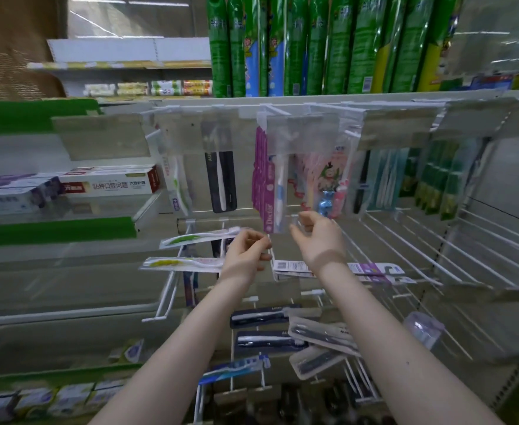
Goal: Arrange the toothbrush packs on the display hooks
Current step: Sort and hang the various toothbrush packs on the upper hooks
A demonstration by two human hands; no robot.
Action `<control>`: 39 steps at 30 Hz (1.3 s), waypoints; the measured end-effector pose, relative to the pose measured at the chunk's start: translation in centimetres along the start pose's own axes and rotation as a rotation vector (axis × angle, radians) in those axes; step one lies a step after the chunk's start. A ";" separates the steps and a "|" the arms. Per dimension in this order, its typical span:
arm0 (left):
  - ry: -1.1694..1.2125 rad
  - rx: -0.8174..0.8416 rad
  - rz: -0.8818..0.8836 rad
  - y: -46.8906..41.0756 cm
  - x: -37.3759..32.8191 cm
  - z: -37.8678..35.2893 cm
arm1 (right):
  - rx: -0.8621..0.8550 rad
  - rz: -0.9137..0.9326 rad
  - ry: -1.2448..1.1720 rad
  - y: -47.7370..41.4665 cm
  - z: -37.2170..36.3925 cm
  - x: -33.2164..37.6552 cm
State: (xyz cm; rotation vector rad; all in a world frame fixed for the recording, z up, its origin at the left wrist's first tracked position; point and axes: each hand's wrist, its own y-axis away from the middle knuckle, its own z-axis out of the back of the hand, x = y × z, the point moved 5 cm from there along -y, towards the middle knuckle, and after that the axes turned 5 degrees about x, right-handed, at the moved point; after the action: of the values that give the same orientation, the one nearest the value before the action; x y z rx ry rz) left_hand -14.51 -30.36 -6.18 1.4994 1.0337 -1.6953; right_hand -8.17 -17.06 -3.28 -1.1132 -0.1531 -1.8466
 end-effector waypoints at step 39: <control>-1.396 0.416 -0.338 -3.2 5.1 -12.0 | 0.394 0.060 0.543 1.4 5.5 -12.6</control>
State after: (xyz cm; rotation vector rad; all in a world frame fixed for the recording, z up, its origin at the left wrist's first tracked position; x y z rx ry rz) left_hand -12.18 -18.15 -11.28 0.0246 0.1348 -2.5747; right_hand -1.79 -6.73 -9.95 -0.3266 -0.1547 -1.8927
